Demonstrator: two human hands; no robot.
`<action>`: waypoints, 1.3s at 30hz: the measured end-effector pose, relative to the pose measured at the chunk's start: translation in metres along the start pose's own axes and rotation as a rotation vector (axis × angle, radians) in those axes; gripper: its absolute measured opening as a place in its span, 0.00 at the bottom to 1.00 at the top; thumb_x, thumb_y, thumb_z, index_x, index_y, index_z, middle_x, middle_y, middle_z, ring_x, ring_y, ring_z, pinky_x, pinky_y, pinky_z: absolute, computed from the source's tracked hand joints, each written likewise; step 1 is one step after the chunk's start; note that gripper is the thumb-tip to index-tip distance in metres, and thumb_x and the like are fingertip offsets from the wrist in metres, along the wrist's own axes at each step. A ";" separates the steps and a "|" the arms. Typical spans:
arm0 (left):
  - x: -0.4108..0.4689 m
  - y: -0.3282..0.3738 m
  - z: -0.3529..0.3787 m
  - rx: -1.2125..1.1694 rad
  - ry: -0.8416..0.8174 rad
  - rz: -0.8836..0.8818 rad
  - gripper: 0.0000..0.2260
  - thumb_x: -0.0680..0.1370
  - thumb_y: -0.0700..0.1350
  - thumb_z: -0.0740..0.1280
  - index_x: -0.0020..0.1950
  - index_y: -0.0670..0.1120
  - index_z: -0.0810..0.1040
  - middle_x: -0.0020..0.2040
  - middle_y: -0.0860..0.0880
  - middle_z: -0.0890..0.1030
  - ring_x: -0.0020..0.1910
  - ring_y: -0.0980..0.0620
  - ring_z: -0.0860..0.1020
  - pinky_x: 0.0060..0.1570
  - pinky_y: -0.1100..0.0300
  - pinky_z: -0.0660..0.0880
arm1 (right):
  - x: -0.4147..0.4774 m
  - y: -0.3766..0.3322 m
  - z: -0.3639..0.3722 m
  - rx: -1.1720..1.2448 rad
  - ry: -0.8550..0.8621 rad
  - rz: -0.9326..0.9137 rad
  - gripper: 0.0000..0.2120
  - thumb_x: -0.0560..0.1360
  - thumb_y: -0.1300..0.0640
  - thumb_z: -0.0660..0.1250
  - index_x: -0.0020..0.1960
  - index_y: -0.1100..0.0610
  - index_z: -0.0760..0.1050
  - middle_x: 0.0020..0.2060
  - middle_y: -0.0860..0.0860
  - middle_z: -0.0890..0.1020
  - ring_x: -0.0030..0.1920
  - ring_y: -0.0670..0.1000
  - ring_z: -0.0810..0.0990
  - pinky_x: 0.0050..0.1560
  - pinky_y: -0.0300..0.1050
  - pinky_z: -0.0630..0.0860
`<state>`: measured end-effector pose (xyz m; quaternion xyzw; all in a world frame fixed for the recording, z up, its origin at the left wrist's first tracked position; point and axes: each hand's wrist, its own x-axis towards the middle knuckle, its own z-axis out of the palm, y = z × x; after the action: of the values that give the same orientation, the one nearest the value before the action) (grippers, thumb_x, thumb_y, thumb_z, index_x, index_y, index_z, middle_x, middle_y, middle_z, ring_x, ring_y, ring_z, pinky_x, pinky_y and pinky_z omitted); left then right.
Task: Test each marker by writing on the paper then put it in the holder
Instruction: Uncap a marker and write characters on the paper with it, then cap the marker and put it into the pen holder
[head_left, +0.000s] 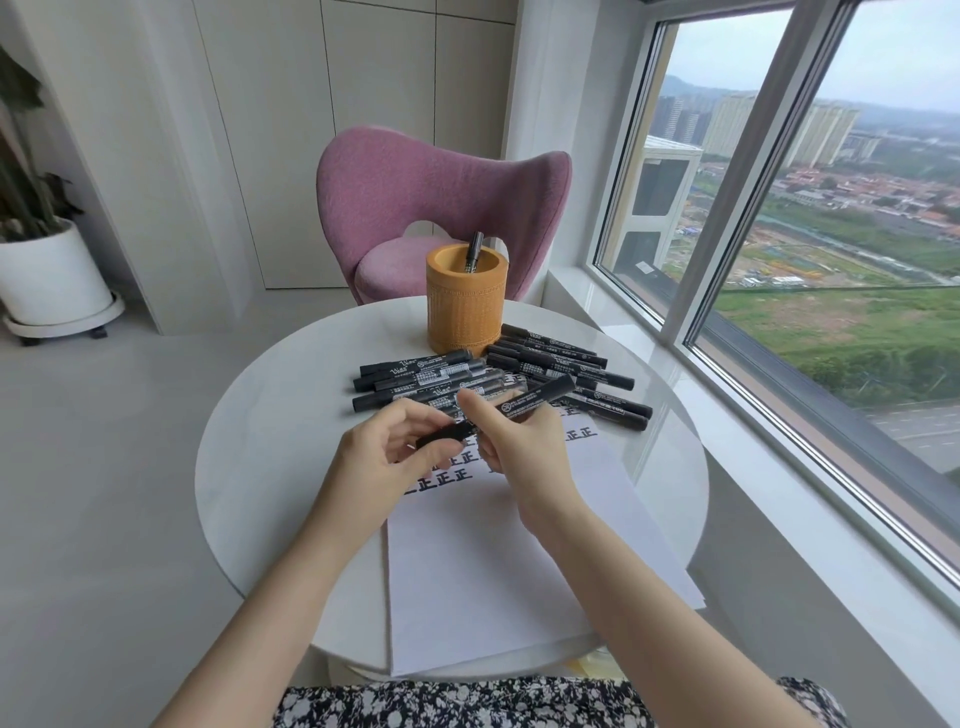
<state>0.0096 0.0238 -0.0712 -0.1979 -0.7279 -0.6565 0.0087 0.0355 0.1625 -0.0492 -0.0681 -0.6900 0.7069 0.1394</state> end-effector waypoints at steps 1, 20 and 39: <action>0.000 0.000 0.000 -0.011 0.010 0.001 0.08 0.69 0.38 0.74 0.44 0.46 0.79 0.42 0.49 0.84 0.39 0.50 0.81 0.39 0.63 0.77 | 0.000 0.001 0.003 0.004 0.008 -0.001 0.23 0.73 0.60 0.69 0.26 0.54 0.59 0.21 0.49 0.60 0.23 0.48 0.56 0.25 0.38 0.57; -0.001 0.004 -0.002 0.053 0.154 0.031 0.07 0.71 0.40 0.73 0.46 0.50 0.80 0.43 0.52 0.84 0.44 0.50 0.82 0.51 0.49 0.78 | -0.004 -0.012 -0.004 -0.076 -0.122 0.210 0.23 0.71 0.40 0.70 0.34 0.59 0.72 0.23 0.50 0.66 0.24 0.47 0.63 0.27 0.36 0.60; 0.020 0.004 0.001 0.425 0.207 0.093 0.05 0.73 0.39 0.71 0.45 0.49 0.80 0.41 0.56 0.81 0.40 0.57 0.78 0.43 0.65 0.76 | 0.072 -0.024 -0.016 -0.523 0.122 -0.524 0.05 0.72 0.60 0.72 0.46 0.61 0.79 0.42 0.54 0.78 0.39 0.53 0.77 0.44 0.51 0.76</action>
<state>-0.0073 0.0307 -0.0618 -0.1565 -0.8350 -0.5043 0.1548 -0.0260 0.1994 -0.0186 0.0355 -0.8319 0.4417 0.3342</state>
